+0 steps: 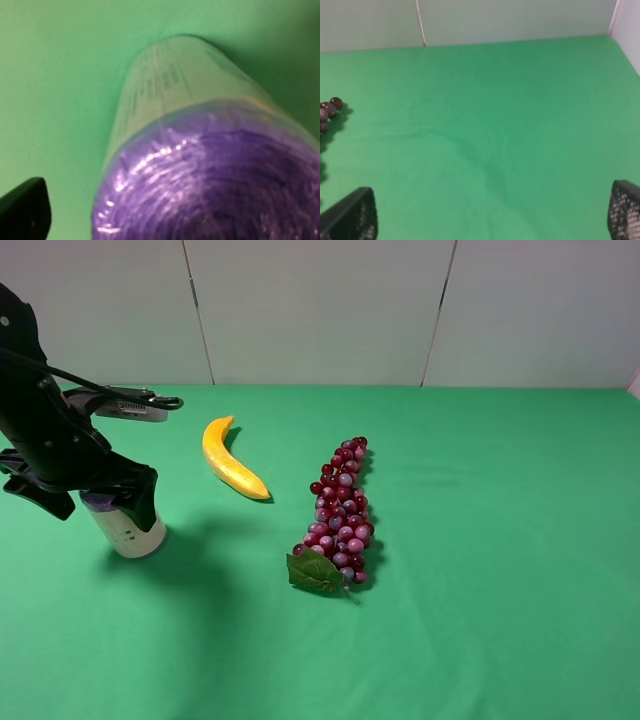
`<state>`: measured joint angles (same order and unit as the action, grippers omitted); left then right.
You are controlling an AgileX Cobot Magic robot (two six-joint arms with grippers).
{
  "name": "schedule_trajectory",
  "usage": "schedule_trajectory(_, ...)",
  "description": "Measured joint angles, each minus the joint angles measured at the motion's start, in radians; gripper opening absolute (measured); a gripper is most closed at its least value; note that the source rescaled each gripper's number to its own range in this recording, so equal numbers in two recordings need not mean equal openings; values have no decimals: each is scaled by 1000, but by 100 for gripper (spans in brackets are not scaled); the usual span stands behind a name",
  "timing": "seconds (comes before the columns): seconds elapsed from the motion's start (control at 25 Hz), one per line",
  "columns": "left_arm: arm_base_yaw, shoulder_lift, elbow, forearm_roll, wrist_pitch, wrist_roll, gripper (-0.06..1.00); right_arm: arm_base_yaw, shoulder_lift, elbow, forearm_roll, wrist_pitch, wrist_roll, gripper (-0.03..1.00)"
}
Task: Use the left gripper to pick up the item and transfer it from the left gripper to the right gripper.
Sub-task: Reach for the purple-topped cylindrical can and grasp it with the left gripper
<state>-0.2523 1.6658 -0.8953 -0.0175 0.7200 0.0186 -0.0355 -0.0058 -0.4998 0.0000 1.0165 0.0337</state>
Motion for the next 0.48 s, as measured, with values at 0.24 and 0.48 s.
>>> schedule_trajectory(0.24, 0, 0, 2, 0, -60, 55, 100, 0, 0, 0, 0, 0, 0, 100)
schedule_trajectory(0.48, 0, 0, 2, 0, -80, 68, 100, 0, 0, 0, 0, 0, 0, 100)
